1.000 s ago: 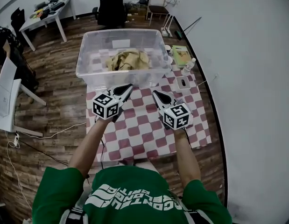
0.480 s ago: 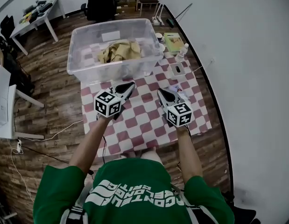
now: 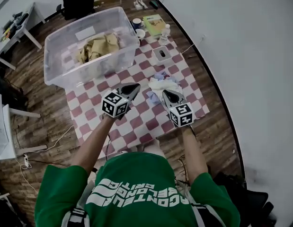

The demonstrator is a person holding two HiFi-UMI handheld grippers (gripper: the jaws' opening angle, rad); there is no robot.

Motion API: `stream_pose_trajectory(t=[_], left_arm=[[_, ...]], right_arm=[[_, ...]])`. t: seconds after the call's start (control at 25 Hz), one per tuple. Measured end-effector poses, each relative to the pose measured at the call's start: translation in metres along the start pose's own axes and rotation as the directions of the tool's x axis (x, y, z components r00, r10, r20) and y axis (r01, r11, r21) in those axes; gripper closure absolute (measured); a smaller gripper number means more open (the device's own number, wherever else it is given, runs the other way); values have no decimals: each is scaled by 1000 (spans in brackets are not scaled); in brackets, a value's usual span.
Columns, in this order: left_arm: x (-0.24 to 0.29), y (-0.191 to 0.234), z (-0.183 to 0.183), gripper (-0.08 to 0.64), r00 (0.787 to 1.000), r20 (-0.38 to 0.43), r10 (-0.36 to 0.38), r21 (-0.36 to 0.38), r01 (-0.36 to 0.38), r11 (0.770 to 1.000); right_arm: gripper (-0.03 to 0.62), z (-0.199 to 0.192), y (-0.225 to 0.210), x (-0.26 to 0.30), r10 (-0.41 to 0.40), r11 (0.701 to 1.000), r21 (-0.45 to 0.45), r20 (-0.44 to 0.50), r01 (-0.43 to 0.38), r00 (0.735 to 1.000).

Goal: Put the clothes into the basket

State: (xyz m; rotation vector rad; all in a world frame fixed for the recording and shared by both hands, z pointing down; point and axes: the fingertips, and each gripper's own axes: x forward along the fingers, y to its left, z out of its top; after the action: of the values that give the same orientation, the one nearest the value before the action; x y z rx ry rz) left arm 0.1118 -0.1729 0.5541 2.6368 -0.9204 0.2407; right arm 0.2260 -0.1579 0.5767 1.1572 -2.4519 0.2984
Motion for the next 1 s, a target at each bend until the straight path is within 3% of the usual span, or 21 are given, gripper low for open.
stream_pose_trajectory(t=[0.36,0.48,0.56,0.8,1.0], left_arm=[[95,-25,-44,557,991,-125,-52,-49,46,998],[118,-30,-60,555,985,-165,-52,-66,42,997],[131,-30,-72,555,980,-192,-46,-81,31,996],[162,-30,-108,544,960,-278,-23,-129,-13,992],[180,-32,-147,423,934,-358,-23,-182,-46,982]], right_arm=[[573,-75,-91,-7,-34,999,34,-141,39,989],[462,-96,-107,1,16,999,51,-187,-7,982],[434,-108,-115,8,47,998,47,-213,-38,976],[320,-141,-125,32,144,983,-69,-305,-172,942],[260,-172,-134,62,220,952,-115,-383,-282,897]])
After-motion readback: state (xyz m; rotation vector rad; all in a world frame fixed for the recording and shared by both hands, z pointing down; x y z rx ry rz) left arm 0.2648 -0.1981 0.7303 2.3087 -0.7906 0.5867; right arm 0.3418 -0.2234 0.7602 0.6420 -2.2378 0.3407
